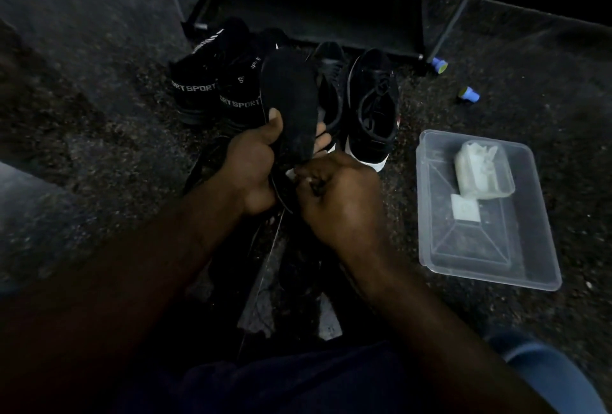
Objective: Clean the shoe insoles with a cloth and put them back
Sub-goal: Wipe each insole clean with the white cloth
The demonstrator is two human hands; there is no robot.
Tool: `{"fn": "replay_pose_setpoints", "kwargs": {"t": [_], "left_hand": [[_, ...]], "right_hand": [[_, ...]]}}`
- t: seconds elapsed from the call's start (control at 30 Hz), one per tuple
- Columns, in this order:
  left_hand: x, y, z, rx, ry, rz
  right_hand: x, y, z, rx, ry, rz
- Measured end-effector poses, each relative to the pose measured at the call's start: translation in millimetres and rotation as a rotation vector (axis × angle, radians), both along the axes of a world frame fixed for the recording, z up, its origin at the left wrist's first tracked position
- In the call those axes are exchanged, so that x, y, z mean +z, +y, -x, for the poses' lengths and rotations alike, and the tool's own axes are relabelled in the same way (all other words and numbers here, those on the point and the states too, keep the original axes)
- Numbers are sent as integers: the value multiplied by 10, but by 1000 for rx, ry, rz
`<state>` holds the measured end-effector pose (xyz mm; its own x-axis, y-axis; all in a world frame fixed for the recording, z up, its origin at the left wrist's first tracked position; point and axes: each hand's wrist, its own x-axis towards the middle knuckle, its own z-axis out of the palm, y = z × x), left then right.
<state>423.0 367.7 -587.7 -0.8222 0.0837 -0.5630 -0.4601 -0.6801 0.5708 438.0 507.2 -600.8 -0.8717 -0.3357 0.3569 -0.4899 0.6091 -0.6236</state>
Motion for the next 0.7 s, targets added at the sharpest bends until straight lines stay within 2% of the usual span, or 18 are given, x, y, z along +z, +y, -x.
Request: {"fn": "replay_pose_setpoints", "kwargs": {"t": [0.2,0.37,0.57,0.7], "left_hand": [[-69,224,-126,-125,-51,53],[-80,273,-136,-97,20,143],[-29,221,-142,-132,32,151],[-15,183,-127,-157,52,83]], "right_hand": [[-1,203,251,-183,3,93],[138,357,385,-296,41,260],[7,321,356,-162,-50,109],[19,258,308,-125,-130,191]]}}
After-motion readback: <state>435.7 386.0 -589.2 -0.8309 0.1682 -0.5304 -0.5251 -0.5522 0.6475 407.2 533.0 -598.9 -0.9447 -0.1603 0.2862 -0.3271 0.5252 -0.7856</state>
